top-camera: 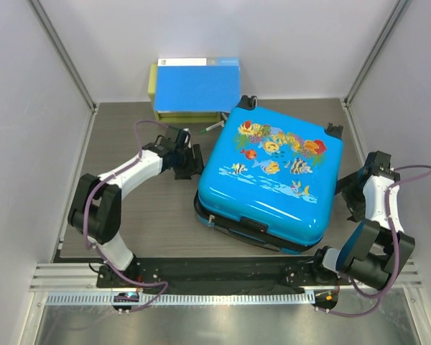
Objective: Pack the luggage
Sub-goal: Zip the luggage at the center of the board.
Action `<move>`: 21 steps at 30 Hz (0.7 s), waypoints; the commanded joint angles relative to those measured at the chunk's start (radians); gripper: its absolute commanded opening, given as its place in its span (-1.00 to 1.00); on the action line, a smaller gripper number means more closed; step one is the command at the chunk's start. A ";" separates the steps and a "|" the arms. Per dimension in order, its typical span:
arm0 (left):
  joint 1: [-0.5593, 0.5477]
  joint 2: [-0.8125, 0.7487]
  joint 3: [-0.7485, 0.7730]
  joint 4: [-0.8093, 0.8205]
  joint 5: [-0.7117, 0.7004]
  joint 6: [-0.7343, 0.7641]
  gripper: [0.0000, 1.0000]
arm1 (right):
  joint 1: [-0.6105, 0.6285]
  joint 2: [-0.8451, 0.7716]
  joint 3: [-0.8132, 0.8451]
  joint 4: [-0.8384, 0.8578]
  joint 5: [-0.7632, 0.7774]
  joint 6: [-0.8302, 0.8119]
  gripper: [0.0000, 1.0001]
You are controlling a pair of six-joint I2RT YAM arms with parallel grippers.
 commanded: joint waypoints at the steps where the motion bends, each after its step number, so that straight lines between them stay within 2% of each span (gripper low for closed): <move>1: -0.095 -0.015 -0.024 0.026 0.082 0.003 0.30 | 0.059 0.074 0.041 0.068 -0.154 -0.020 1.00; 9: -0.256 -0.061 -0.066 0.041 0.104 -0.037 0.29 | 0.059 0.215 0.170 0.131 -0.180 -0.075 1.00; 14: -0.354 -0.061 -0.024 0.066 0.108 -0.011 0.29 | 0.059 0.353 0.234 0.169 -0.230 -0.119 0.99; 21: -0.451 -0.047 -0.023 0.164 0.153 0.003 0.30 | 0.059 0.477 0.370 0.168 -0.191 -0.159 0.98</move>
